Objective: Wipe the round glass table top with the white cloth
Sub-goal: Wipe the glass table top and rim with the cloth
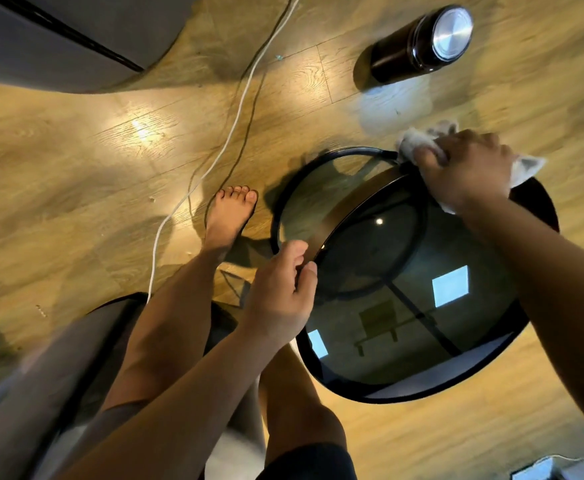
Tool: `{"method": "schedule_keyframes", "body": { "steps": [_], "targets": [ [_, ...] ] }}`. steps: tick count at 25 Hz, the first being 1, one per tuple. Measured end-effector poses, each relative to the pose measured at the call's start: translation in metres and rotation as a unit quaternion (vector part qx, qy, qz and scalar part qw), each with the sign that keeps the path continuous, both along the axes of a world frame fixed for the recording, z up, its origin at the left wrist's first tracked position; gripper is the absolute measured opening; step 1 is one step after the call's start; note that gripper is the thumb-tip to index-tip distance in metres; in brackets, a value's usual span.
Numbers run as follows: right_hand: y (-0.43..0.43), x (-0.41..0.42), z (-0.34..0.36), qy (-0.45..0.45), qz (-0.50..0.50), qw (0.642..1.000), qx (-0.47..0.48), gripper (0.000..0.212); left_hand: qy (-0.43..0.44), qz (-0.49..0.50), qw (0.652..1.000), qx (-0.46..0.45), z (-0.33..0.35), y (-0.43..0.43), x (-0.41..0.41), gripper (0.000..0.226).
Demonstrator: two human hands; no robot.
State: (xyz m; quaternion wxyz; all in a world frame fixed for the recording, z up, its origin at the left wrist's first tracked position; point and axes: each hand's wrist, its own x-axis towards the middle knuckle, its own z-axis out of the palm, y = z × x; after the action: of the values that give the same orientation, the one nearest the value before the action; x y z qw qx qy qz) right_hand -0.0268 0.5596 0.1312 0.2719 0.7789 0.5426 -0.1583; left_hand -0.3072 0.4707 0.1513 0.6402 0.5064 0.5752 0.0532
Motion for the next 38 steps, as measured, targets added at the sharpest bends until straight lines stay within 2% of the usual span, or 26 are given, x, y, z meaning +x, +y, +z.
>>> {"method": "schedule_keyframes", "body": {
  "steps": [2, 3, 4, 5, 6, 7, 8, 9, 10, 11, 12, 14, 16, 18, 21, 22, 23, 24, 26, 27, 29, 31, 33, 35, 38],
  "targets": [
    [-0.015, -0.064, -0.008, 0.081, 0.144, 0.986, -0.004, 0.054, 0.027, 0.051, 0.998, 0.026, -0.001, 0.003, -0.012, 0.026],
    [-0.030, -0.102, -0.007, 0.134, 0.229, 0.963, -0.053, 0.053, 0.040, 0.062, 0.997, 0.033, -0.002, 0.006, -0.017, 0.024],
    [-0.057, -0.136, -0.004, 0.167, 0.318, 0.926, -0.118, 0.051, 0.054, 0.066, 0.996, 0.033, -0.005, 0.011, -0.021, 0.024],
    [-0.092, -0.165, 0.004, 0.204, 0.401, 0.874, -0.183, 0.050, 0.070, 0.068, 0.995, 0.027, -0.009, 0.018, -0.024, 0.025],
    [-0.117, -0.181, 0.014, 0.240, 0.457, 0.824, -0.235, 0.048, 0.076, 0.067, 0.995, 0.014, -0.013, 0.024, -0.024, 0.027],
    [-0.124, -0.181, 0.020, 0.248, 0.487, 0.794, -0.267, 0.047, 0.068, 0.066, 0.996, -0.003, -0.018, 0.031, -0.023, 0.030],
    [-0.114, -0.171, 0.018, 0.260, 0.483, 0.801, -0.242, 0.047, 0.053, 0.067, 0.996, -0.015, -0.023, 0.037, -0.022, 0.033],
    [-0.096, -0.158, 0.011, 0.250, 0.464, 0.831, -0.178, 0.049, 0.043, 0.073, 0.996, -0.020, -0.026, 0.041, -0.023, 0.036],
    [-0.073, -0.138, 0.000, 0.218, 0.418, 0.874, -0.117, 0.053, 0.036, 0.079, 0.996, -0.020, -0.029, 0.044, -0.024, 0.038],
    [-0.041, -0.110, -0.009, 0.147, 0.353, 0.922, -0.061, 0.059, 0.035, 0.082, 0.996, -0.020, -0.032, 0.046, -0.025, 0.039],
    [-0.011, -0.083, -0.013, 0.071, 0.280, 0.956, -0.054, 0.065, 0.040, 0.082, 0.996, -0.020, -0.033, 0.046, -0.027, 0.038],
    [0.009, -0.056, -0.012, -0.005, 0.168, 0.984, -0.061, 0.068, 0.042, 0.084, 0.995, -0.020, -0.032, 0.046, -0.030, 0.037],
    [-0.018, -0.080, -0.014, 0.017, 0.190, 0.981, -0.041, 0.057, 0.037, 0.083, 0.996, -0.013, -0.029, 0.046, -0.029, 0.037],
    [-0.063, -0.129, -0.002, 0.124, 0.264, 0.954, -0.066, 0.055, 0.025, 0.056, 0.998, 0.011, -0.027, 0.047, -0.024, 0.041],
    [-0.123, -0.157, 0.015, 0.257, 0.460, 0.828, -0.193, 0.056, 0.011, 0.002, 0.998, 0.060, -0.025, 0.049, -0.007, 0.046],
    [-0.118, -0.146, 0.013, 0.276, 0.469, 0.817, -0.192, 0.054, 0.002, -0.010, 0.998, 0.063, -0.026, 0.051, 0.002, 0.047],
    [-0.106, -0.130, 0.008, 0.283, 0.448, 0.833, -0.158, 0.053, -0.009, -0.021, 0.998, 0.063, -0.026, 0.054, 0.012, 0.048],
    [-0.091, -0.114, 0.001, 0.277, 0.407, 0.865, -0.097, 0.052, -0.018, -0.035, 0.997, 0.064, -0.027, 0.057, 0.023, 0.049],
    [-0.055, -0.072, -0.010, 0.238, 0.272, 0.932, 0.029, 0.051, -0.032, -0.076, 0.992, 0.091, -0.028, 0.067, 0.047, 0.049],
    [-0.038, -0.048, -0.011, 0.202, 0.213, 0.954, 0.058, 0.053, -0.036, -0.099, 0.989, 0.108, -0.029, 0.073, 0.062, 0.049],
    [-0.021, 0.001, -0.010, 0.135, 0.109, 0.982, 0.068, 0.059, -0.045, -0.148, 0.979, 0.132, -0.031, 0.084, 0.095, 0.047],
    [-0.023, 0.052, -0.010, 0.107, -0.008, 0.989, 0.099, 0.061, -0.050, -0.216, 0.963, 0.154, -0.032, 0.095, 0.129, 0.047],
    [-0.035, 0.098, -0.011, 0.080, -0.102, 0.984, 0.124, 0.062, -0.045, -0.339, 0.909, 0.240, -0.035, 0.103, 0.163, 0.050],
    [-0.059, 0.143, -0.013, 0.060, -0.182, 0.972, 0.132, 0.062, -0.055, -0.466, 0.823, 0.320, -0.039, 0.108, 0.206, 0.056],
    [-0.112, 0.191, -0.014, 0.054, -0.306, 0.939, 0.148, 0.061, -0.064, -0.561, 0.741, 0.364, -0.047, 0.110, 0.267, 0.059]
  ]
}}
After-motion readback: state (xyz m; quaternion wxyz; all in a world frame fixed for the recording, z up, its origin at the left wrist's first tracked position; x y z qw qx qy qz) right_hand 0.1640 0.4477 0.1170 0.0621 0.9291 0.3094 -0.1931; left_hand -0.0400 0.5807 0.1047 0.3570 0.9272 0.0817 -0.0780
